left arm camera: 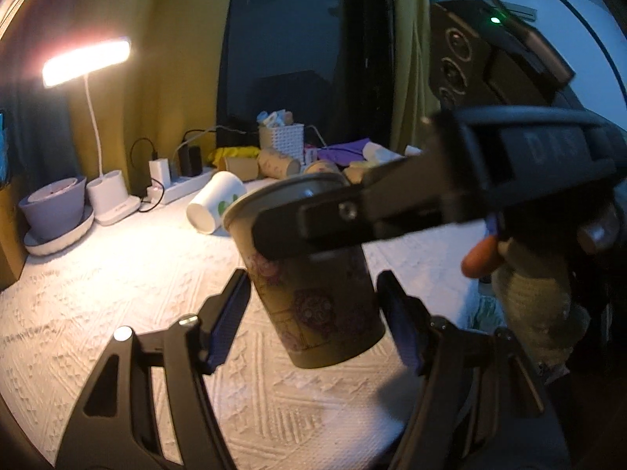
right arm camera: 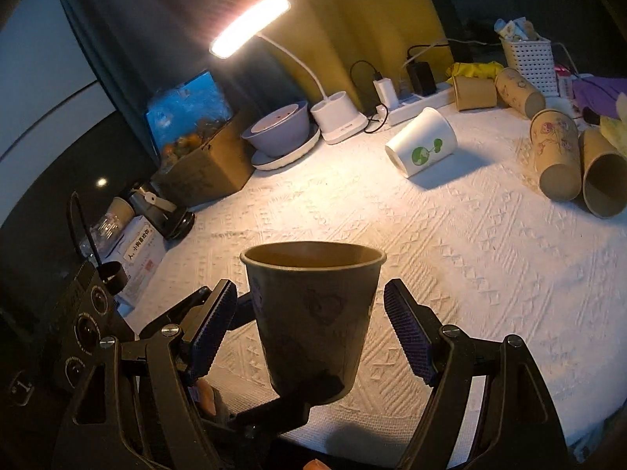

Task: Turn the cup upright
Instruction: 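Lift the tan cup with the right tool and rotate it mouth up, then lower the upright cup onto the tablecloth and open the right tool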

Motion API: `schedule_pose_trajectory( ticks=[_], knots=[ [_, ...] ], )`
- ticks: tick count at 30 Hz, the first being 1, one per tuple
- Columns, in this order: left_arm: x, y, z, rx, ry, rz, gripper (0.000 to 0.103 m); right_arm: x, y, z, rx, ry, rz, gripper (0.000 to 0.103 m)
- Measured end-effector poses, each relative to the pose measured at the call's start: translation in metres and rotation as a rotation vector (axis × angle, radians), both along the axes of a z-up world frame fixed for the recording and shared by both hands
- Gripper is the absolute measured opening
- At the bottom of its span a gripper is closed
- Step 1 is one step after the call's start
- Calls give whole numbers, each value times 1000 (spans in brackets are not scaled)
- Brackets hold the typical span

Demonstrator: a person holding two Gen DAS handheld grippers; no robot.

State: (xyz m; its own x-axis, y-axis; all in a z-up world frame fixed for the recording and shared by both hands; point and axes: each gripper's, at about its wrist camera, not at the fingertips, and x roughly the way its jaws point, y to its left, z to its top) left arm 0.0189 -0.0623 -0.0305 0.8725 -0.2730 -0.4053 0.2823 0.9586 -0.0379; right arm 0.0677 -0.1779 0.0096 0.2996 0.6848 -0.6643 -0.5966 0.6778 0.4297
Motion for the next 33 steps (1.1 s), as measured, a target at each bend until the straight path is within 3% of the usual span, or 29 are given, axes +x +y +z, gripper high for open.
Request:
schedule_pose_trajectory(
  ticks=[11,15,22,33],
  knots=[
    [-8,-7,1,31,-35,-31,68,5,-2,-5,18,30,20,79],
    [-13,-11,1,44,-50,-41,68,8,-3,-8,29,48,25,71],
    [-13,-10,2,50,-52,-37,69,7,-5,-6,28,39,36,68],
    [-6,-11,-4,76,16,-30,70,12,-7,-7,22,33,3,68]
  ],
)
